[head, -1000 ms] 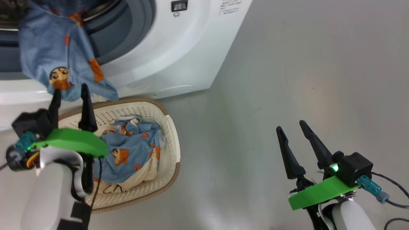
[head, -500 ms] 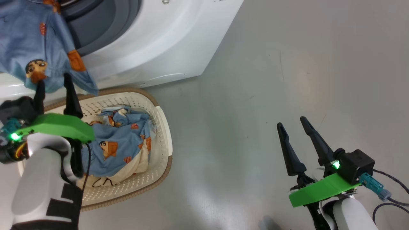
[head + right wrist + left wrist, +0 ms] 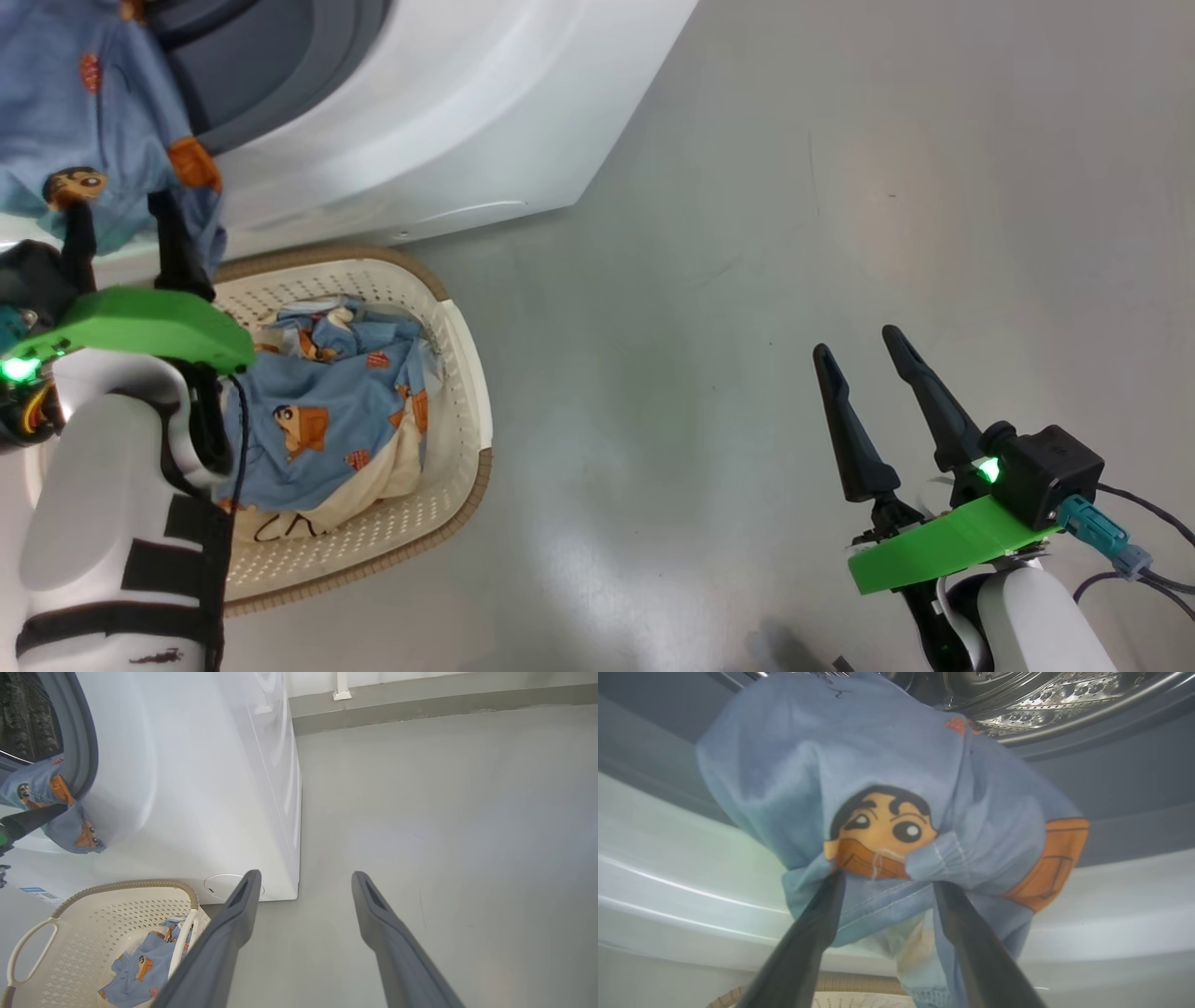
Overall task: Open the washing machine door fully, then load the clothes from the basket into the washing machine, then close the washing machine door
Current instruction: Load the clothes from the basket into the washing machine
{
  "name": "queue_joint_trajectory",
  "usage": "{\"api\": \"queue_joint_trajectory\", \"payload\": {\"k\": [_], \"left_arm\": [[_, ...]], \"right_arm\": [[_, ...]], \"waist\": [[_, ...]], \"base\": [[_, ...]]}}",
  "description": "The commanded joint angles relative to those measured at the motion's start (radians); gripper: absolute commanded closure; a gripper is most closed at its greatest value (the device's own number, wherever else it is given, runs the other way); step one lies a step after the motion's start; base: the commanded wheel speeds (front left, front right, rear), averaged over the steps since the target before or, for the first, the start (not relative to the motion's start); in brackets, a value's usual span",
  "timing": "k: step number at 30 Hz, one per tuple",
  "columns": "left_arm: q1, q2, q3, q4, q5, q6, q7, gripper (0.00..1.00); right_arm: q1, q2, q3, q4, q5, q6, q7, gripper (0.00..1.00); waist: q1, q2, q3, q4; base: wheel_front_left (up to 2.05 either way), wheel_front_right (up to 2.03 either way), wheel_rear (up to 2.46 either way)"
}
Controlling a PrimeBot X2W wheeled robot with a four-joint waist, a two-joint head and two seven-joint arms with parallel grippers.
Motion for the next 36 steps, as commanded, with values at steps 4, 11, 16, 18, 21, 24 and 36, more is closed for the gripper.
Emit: {"api": "queue_joint_trajectory", "payload": {"k": [4,11,16,18,21,24,36], "left_arm": [[-0.056,0.031,0.036,-0.026,0.011,-0.001,-0.014,0.0],[-0.063,0.014,0.066,-0.08,0.041,-0.013,-0.014,0.74],[-0.04,-0.003,0.083,-0.109,0.056,-0.027,-0.015,1.0],[-0.027,-0.009,0.088,-0.121,0.06,-0.031,-0.015,1.0],[-0.002,-0.018,0.092,-0.135,0.065,-0.036,-0.015,1.0],[0.026,-0.026,0.092,-0.147,0.062,-0.043,-0.015,1.0],[0.031,-0.029,0.056,-0.25,0.055,-0.053,0.016,1.0]], "right_arm": [[0.003,-0.009,0.018,-0.025,0.005,0.001,-0.012,0.0],[0.007,-0.008,0.011,-0.022,0.005,0.001,-0.012,0.0],[0.005,-0.004,0.016,-0.017,0.009,0.001,-0.012,0.0],[0.007,-0.004,0.017,-0.017,0.009,0.001,-0.012,0.0],[0.009,-0.003,0.017,-0.017,0.008,0.001,-0.012,0.0],[0.013,-0.003,0.016,-0.017,0.008,0.001,-0.012,0.0],[0.016,0.0,0.025,-0.014,0.012,0.001,-0.012,0.0]], "waist": [[0.0,-0.0001,0.01,-0.013],[0.0,-0.0001,0.008,-0.014],[0.0,-0.0001,-0.006,-0.002],[0.0,-0.0001,-0.011,0.003],[0.0,-0.0001,-0.017,0.011],[0.0,-0.0001,-0.023,0.017],[0.0,-0.0001,-0.034,0.02]], "base": [[0.0,0.0,0.0],[0.0,0.0,0.0],[0.0,0.0,0.0],[0.0,0.0,0.0],[0.0,0.0,0.0],[0.0,0.0,0.0],[0.0,0.0,0.0]]}}
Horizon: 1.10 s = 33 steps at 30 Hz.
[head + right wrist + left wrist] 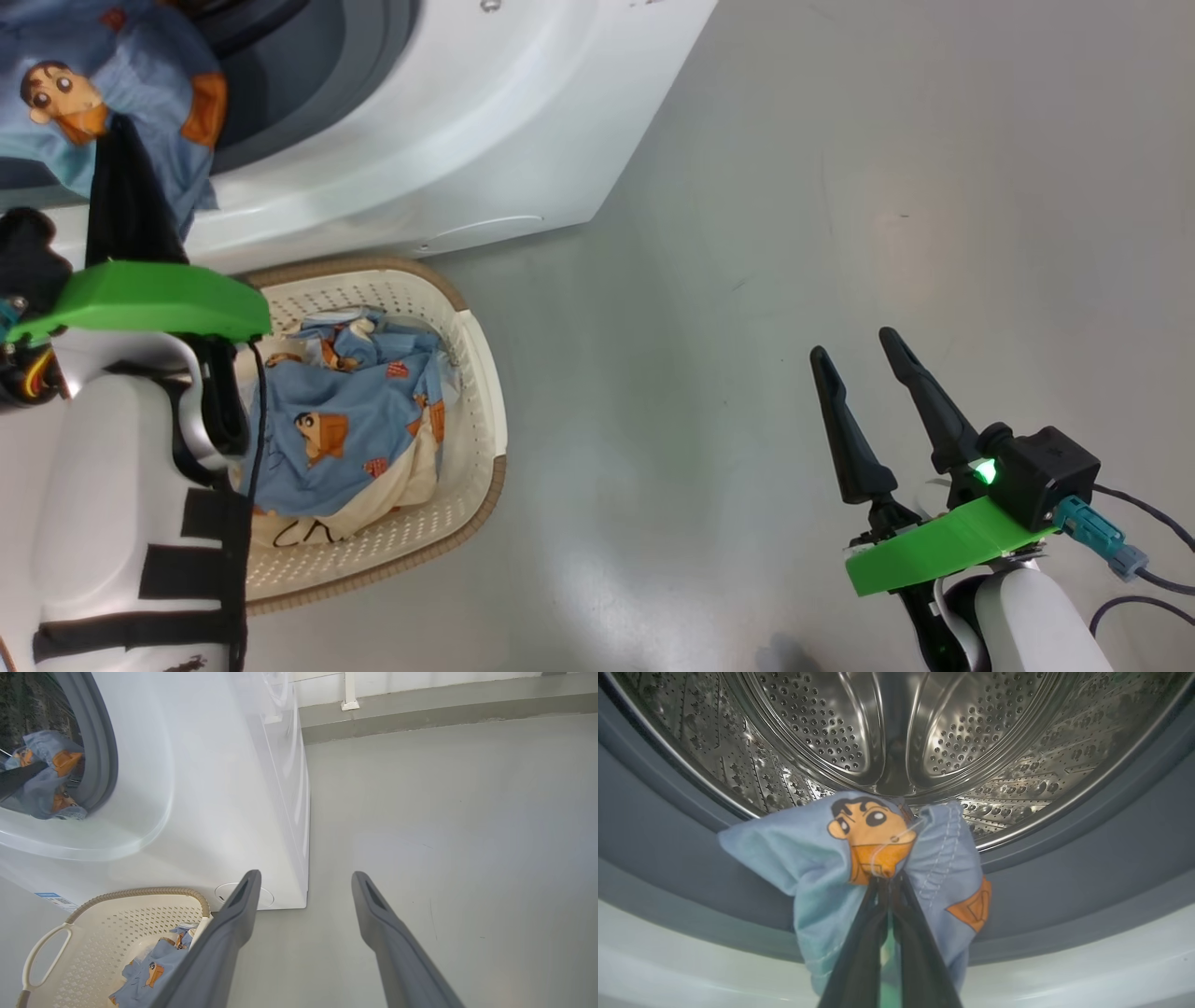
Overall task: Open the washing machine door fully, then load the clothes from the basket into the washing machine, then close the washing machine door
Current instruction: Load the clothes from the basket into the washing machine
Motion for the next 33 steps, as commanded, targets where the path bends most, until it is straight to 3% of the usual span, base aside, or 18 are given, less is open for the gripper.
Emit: {"api": "queue_joint_trajectory", "payload": {"k": [1,12,24,33], "left_arm": [[-0.017,0.039,0.014,-0.034,0.006,0.002,0.011,1.0],[-0.231,0.097,0.005,0.057,0.026,0.021,0.078,1.0],[-0.471,0.222,-0.011,0.363,0.082,0.036,0.076,1.0],[-0.617,0.315,-0.032,0.534,0.107,-0.01,0.008,1.0]], "right_arm": [[0.015,0.001,0.026,-0.017,0.015,0.001,-0.012,0.0],[0.014,0.009,0.048,-0.009,0.027,0.001,-0.012,0.0],[0.021,0.013,0.083,0.002,0.047,0.001,-0.012,0.0],[0.047,0.013,0.091,0.0,0.047,0.001,-0.012,0.0]], "waist": [[0.0,0.0,0.001,-0.01],[0.0,0.0,0.021,-0.064],[0.0,0.0,0.041,-0.142],[0.0,0.0,0.064,-0.197]], "base": [[0.0,0.0,0.0],[0.0,0.0,0.0],[0.0,0.0,0.0],[0.0,0.0,0.0]]}}
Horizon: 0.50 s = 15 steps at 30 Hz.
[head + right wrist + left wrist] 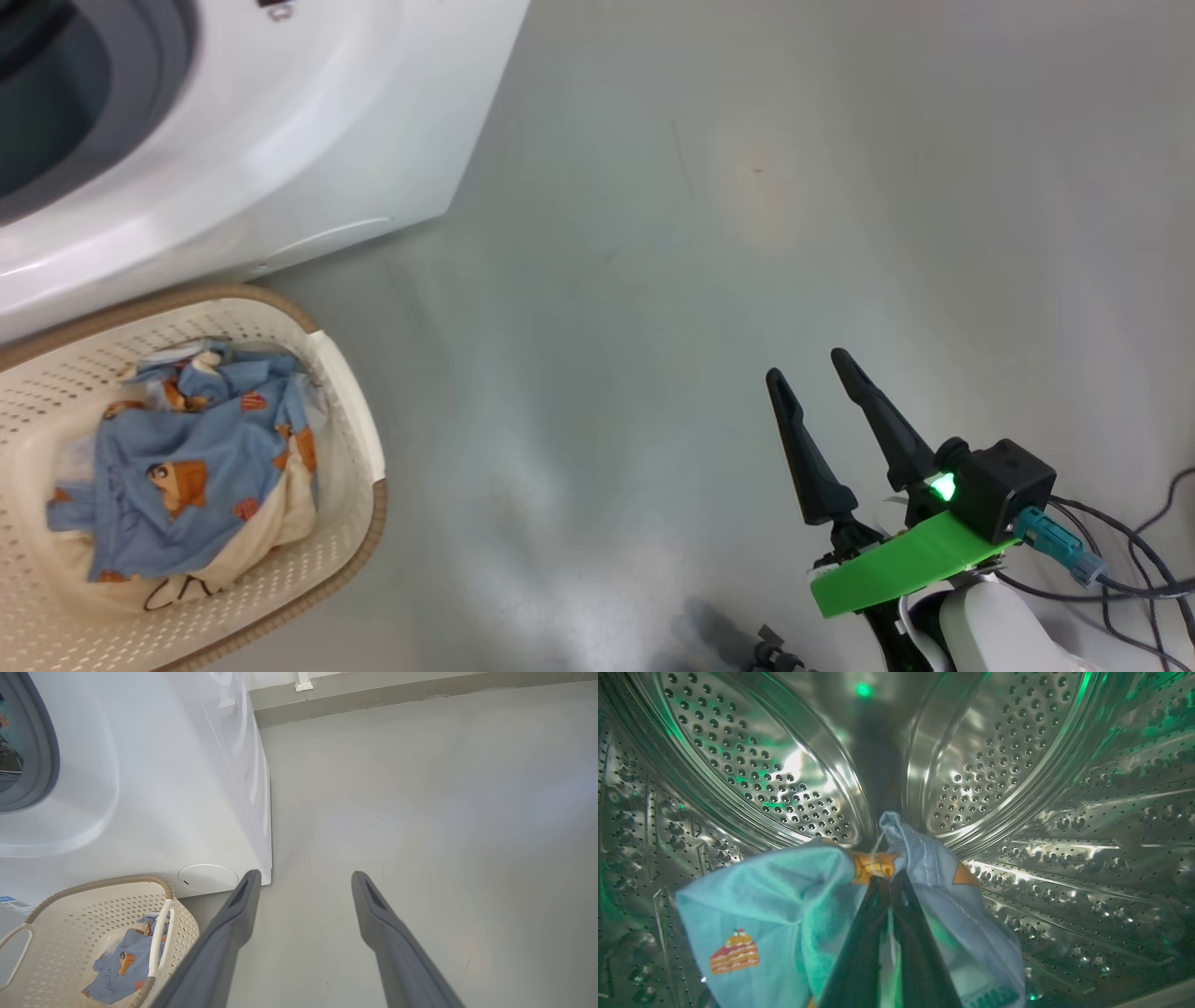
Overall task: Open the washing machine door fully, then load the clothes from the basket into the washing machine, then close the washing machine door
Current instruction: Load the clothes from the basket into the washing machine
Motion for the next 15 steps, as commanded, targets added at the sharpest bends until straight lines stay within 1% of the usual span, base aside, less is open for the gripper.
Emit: {"api": "queue_joint_trajectory", "payload": {"k": [1,5,7,9,13,15], "left_arm": [[-0.032,0.059,0.009,0.007,0.013,-0.008,-0.013,1.0],[-0.08,0.09,0.015,0.062,0.009,-0.013,-0.03,1.0],[-0.105,0.107,0.009,0.061,0.013,-0.037,-0.042,1.0],[-0.119,0.127,0.006,0.056,0.025,-0.035,-0.048,1.0],[-0.115,0.137,0.014,0.026,0.031,-0.031,-0.051,1.0],[-0.101,0.135,0.014,0.05,0.028,-0.041,-0.051,1.0]], "right_arm": [[0.041,-0.004,0.023,-0.02,0.002,0.001,-0.012,0.0],[0.055,-0.004,0.025,-0.021,0.0,0.001,-0.012,0.0],[0.058,-0.004,0.029,-0.023,0.002,0.001,-0.012,0.0],[0.061,-0.004,0.031,-0.027,0.006,0.001,-0.012,0.0],[0.066,-0.004,0.034,-0.031,0.014,0.001,-0.012,0.0],[0.07,-0.004,0.037,-0.031,0.015,0.001,-0.012,0.0]], "waist": [[0.0,0.0,0.015,-0.019],[0.0,0.0,0.026,-0.036],[0.0,0.0,0.035,-0.045],[0.0,0.0,0.041,-0.051],[0.0,0.0,0.05,-0.058],[0.0,0.0,0.048,-0.061]], "base": [[0.0,0.0,0.0],[0.0,0.0,0.0],[0.0,0.0,0.0],[0.0,0.0,0.0],[0.0,0.0,0.0],[0.0,0.0,0.0]]}}
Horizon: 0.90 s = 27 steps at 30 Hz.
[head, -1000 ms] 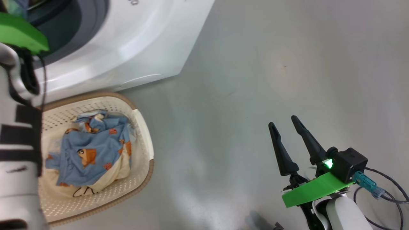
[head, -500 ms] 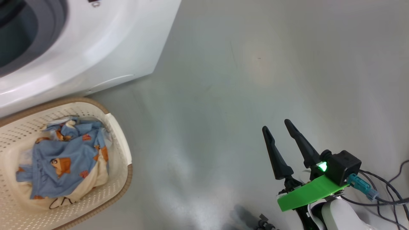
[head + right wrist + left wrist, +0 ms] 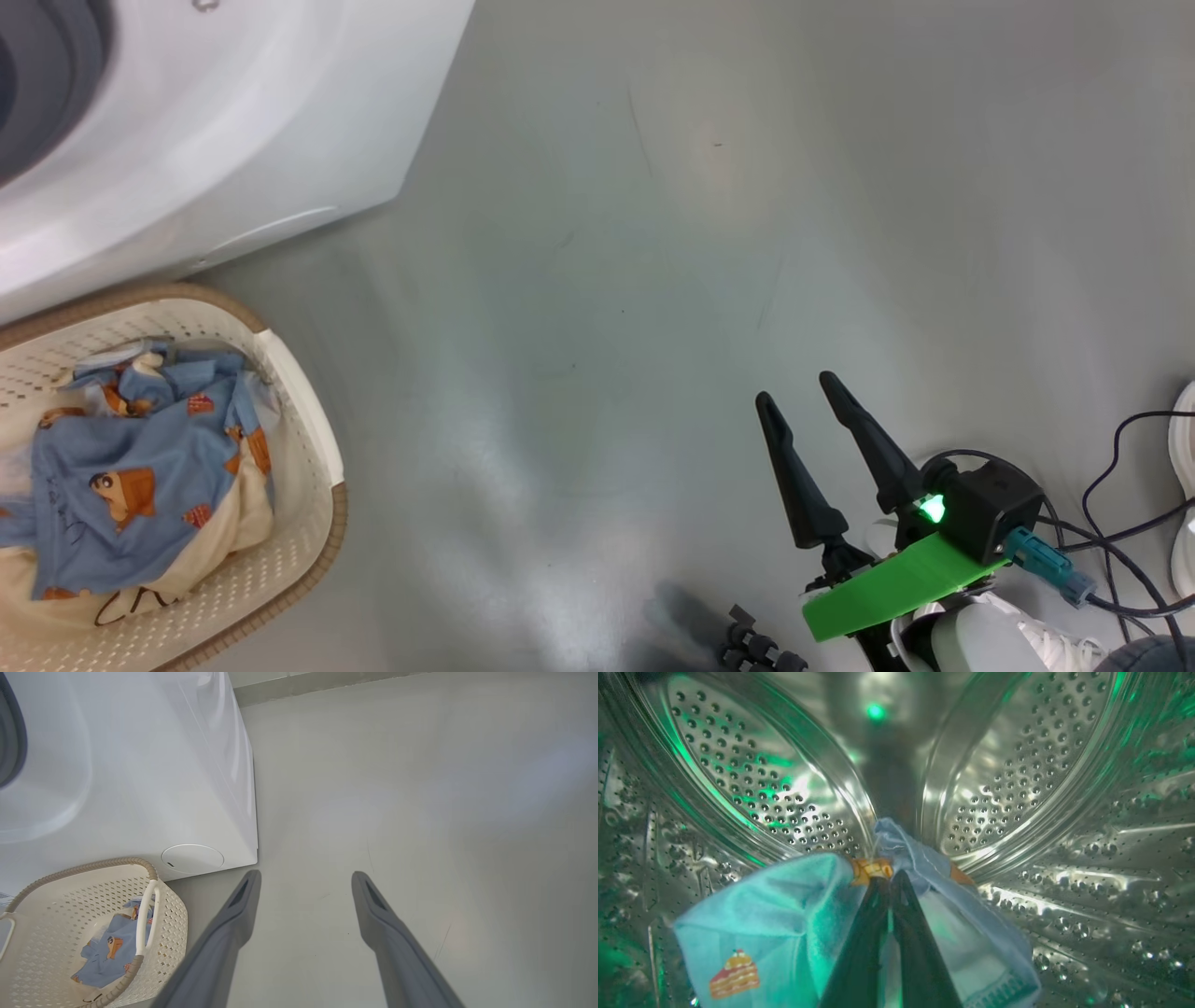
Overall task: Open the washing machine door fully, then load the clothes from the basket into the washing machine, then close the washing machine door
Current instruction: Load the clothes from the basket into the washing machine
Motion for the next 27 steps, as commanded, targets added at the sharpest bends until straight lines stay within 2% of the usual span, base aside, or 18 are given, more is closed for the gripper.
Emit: {"api": "queue_joint_trajectory", "payload": {"k": [1,8,9,10,11,12,18,27], "left_arm": [[0.017,0.043,-0.001,0.006,0.006,-0.012,-0.005,1.0],[-0.015,0.038,-0.023,0.1,0.01,-0.026,0.001,1.0],[-0.022,0.034,-0.024,0.115,0.009,-0.023,0.005,0.95],[-0.029,0.029,-0.024,0.132,0.005,-0.02,0.014,0.58],[-0.035,0.027,-0.028,0.147,0.007,-0.019,0.02,0.15],[-0.04,0.024,-0.031,0.163,0.007,-0.014,0.029,0.0],[-0.041,-0.001,-0.02,0.217,-0.017,0.007,0.024,0.0],[0.023,-0.066,0.004,0.226,-0.06,0.023,-0.002,0.0]], "right_arm": [[0.035,-0.01,0.023,-0.021,0.007,0.002,-0.012,0.0],[0.042,-0.01,0.032,-0.017,0.01,0.002,-0.012,0.0],[0.043,-0.01,0.032,-0.016,0.01,0.002,-0.012,0.0],[0.043,-0.01,0.033,-0.015,0.011,0.002,-0.012,0.0],[0.043,-0.01,0.033,-0.014,0.012,0.002,-0.012,0.0],[0.043,-0.01,0.033,-0.013,0.013,0.002,-0.012,0.0],[0.033,-0.01,0.03,-0.013,0.016,0.002,-0.012,0.0],[0.023,-0.01,0.023,-0.005,0.011,0.002,-0.012,0.0]], "waist": [[0.0,-0.0001,-0.002,-0.004],[0.0,-0.0001,-0.014,0.001],[0.0,-0.0001,-0.017,0.003],[0.0,-0.0001,-0.019,0.005],[0.0,-0.0001,-0.023,0.008],[0.0,-0.0001,-0.027,0.011],[0.0,-0.0001,-0.058,0.029],[0.0,-0.0001,-0.128,0.083]], "base": [[0.0,0.0,0.0],[0.0,0.0,0.0],[0.0,0.0,0.0],[0.0,0.0,0.0],[0.0,0.0,0.0],[0.0,0.0,0.0],[0.0,0.0,0.0],[0.0,0.0,0.0]]}}
